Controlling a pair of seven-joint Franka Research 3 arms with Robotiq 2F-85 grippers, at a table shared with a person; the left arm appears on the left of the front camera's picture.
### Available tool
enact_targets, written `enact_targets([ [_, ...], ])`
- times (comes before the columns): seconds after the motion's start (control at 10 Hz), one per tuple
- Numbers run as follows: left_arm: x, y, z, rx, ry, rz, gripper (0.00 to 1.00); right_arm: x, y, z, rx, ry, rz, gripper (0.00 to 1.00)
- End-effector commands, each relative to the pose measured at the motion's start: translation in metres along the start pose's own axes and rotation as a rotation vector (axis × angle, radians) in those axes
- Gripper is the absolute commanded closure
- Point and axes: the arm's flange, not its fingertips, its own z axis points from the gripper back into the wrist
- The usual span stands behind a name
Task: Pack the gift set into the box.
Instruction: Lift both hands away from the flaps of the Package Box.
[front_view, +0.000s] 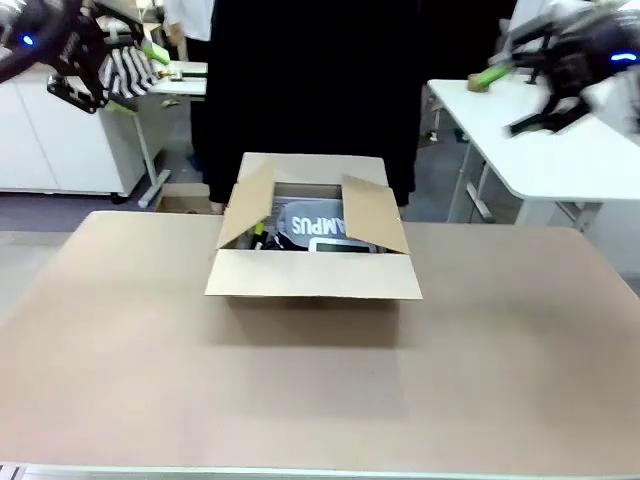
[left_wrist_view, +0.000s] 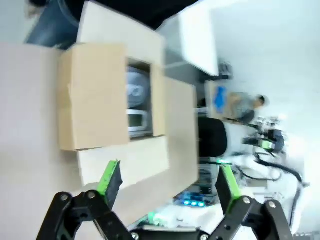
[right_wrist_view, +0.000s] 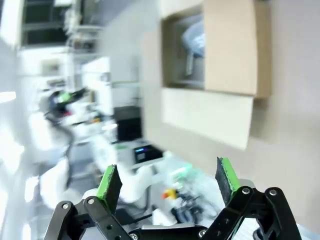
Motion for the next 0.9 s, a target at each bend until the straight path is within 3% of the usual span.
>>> enact_targets([
  [0.0, -0.015, 0.067, -0.008, -0.694, 0.209, -0.001, 0.0, -0.007, -0.08, 0.019, 0.446, 0.092, -0.237, 0.0],
  [0.1, -0.014, 0.082, -0.01, -0.693, 0.194, 0.067, 0.0, -0.006, -0.098, 0.018, 0.473, 0.061, -0.321, 0.0],
  [0.2, -0.006, 0.093, -0.015, -0.655, 0.188, 0.194, 0.0, 0.003, -0.104, 0.007, 0.411, 0.039, -0.368, 0.0],
  [0.3, -0.021, 0.047, 0.014, -0.347, -0.014, -0.026, 0.0, -0.024, -0.07, 0.042, 0.313, 0.041, -0.134, 0.0],
  [0.8, -0.021, 0.047, 0.014, -0.347, -0.014, -0.026, 0.0, -0.024, -0.07, 0.042, 0.313, 0.041, -0.134, 0.0],
])
